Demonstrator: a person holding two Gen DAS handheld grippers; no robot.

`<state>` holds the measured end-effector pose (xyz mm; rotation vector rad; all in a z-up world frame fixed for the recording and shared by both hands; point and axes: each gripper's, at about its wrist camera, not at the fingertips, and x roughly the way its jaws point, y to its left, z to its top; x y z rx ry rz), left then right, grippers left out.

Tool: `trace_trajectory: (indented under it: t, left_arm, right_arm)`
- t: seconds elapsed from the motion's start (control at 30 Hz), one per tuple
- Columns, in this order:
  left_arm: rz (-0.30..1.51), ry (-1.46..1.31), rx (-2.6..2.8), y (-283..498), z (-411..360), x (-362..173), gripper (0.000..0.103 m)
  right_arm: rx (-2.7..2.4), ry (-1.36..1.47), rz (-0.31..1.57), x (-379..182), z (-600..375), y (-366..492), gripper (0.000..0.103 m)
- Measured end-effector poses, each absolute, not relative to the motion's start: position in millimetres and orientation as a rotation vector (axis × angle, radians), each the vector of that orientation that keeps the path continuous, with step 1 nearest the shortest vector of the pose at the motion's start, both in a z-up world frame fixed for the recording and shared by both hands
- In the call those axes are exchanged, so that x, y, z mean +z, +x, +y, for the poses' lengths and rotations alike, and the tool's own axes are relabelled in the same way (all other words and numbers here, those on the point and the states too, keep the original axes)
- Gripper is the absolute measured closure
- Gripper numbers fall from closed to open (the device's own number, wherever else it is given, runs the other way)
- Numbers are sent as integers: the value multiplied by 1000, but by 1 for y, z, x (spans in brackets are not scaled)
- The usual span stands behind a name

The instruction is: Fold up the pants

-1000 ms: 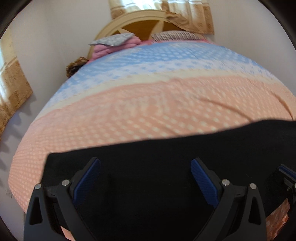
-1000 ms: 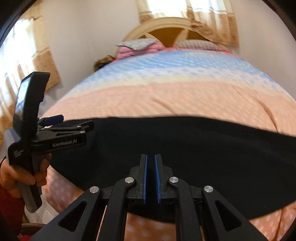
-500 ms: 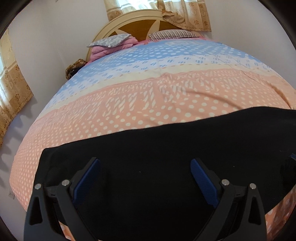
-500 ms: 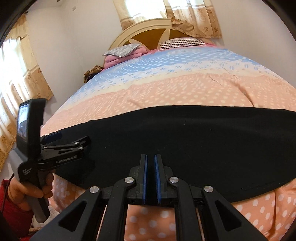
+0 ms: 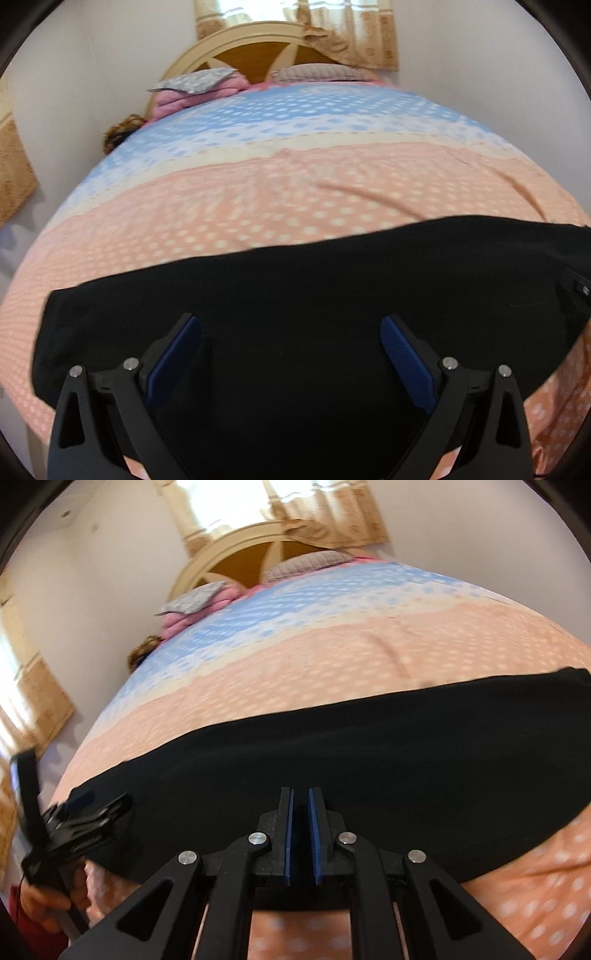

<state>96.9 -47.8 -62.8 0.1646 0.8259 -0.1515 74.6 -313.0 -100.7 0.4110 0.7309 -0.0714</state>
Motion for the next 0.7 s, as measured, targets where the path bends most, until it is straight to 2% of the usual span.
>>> trace_trajectory:
  t: [0.4, 0.63, 0.67, 0.7]
  left_arm:
    - [843, 162, -121, 97, -60, -65, 2]
    - [810, 190, -155, 91, -75, -61, 2]
    - [811, 192, -159, 91, -76, -62, 2]
    - [812, 194, -161, 90, -78, -62, 2]
  right_arm:
    - [-167, 501, 745, -110, -402, 44, 93]
    - [-300, 536, 627, -79, -491, 13, 92]
    - [-320, 570, 617, -76, -511, 11, 83]
    - [-347, 615, 602, -75, -534, 7, 62]
